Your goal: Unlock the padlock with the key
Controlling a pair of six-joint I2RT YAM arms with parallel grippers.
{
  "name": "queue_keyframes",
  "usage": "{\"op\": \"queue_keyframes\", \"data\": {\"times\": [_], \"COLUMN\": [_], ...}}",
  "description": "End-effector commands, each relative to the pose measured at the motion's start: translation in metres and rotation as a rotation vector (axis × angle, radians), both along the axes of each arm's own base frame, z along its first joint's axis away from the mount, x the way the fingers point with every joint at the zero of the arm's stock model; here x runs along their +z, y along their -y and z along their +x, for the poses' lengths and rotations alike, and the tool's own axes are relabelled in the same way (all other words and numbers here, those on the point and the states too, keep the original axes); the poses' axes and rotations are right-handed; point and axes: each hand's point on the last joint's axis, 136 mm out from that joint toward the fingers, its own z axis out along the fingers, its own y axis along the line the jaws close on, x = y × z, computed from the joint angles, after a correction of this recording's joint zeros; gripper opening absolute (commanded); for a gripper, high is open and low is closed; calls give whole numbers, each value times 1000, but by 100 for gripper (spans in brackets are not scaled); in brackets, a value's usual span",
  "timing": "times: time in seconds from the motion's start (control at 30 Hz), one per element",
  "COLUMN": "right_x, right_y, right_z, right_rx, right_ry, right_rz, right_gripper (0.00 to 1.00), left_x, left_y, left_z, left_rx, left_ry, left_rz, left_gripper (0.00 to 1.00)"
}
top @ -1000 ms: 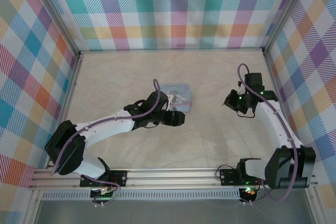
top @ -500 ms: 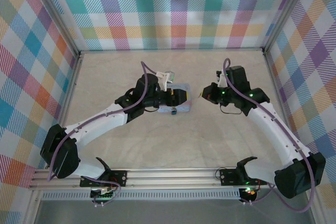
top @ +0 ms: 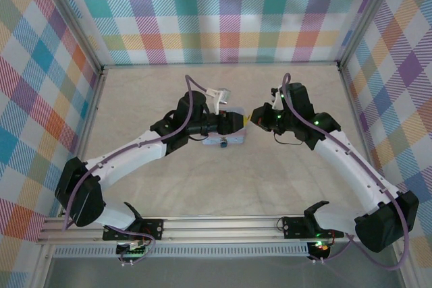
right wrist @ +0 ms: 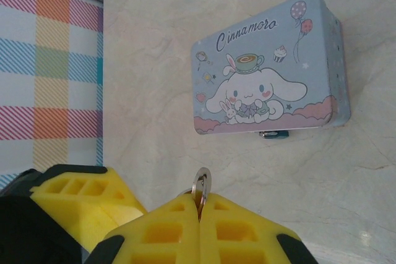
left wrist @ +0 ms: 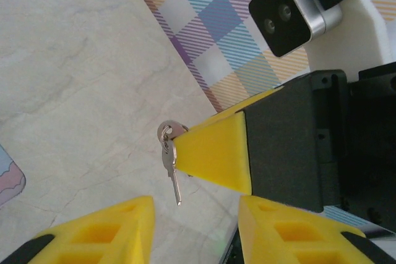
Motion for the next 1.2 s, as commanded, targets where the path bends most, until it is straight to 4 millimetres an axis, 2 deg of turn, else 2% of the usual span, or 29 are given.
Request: {"op": "queue_keyframes", "data": {"times": [0.0, 0.13, 0.47, 0.6, 0.9, 0.93, 1.0, 1.13, 1.17], "right_x": [19, 23, 24, 23, 15, 14, 11, 5, 3], "right_y": [-3, -5, -8, -10, -9, -9, -7, 6, 10], "right_z": [6, 6, -1, -3, -12, -13, -16, -20, -21], "right_rx": [-16, -11, 6, 18, 36, 41, 43, 25, 21], "right_ry": [46, 50, 43, 39, 21, 19, 16, 29, 31], "right_rz": [38, 48, 85, 92, 95, 93, 86, 40, 32], "right_gripper": [0, 0, 0, 0, 0, 0, 9, 44, 49], "left_x": [12, 7, 0, -2, -3, -4, -6, -11, -15], "left_y": [8, 11, 10, 9, 3, 2, 0, -7, -9], "left_z": [-5, -6, 0, 2, 4, 3, 3, -1, -3], "left_rx": [-36, -42, -12, -3, 18, 18, 15, 4, -7], "left_ry": [39, 33, 38, 42, 69, 70, 70, 50, 40], "left_rz": [-12, -4, 20, 30, 67, 74, 94, 152, 175], "left_gripper": [39, 38, 27, 21, 0, 0, 0, 0, 0]}}
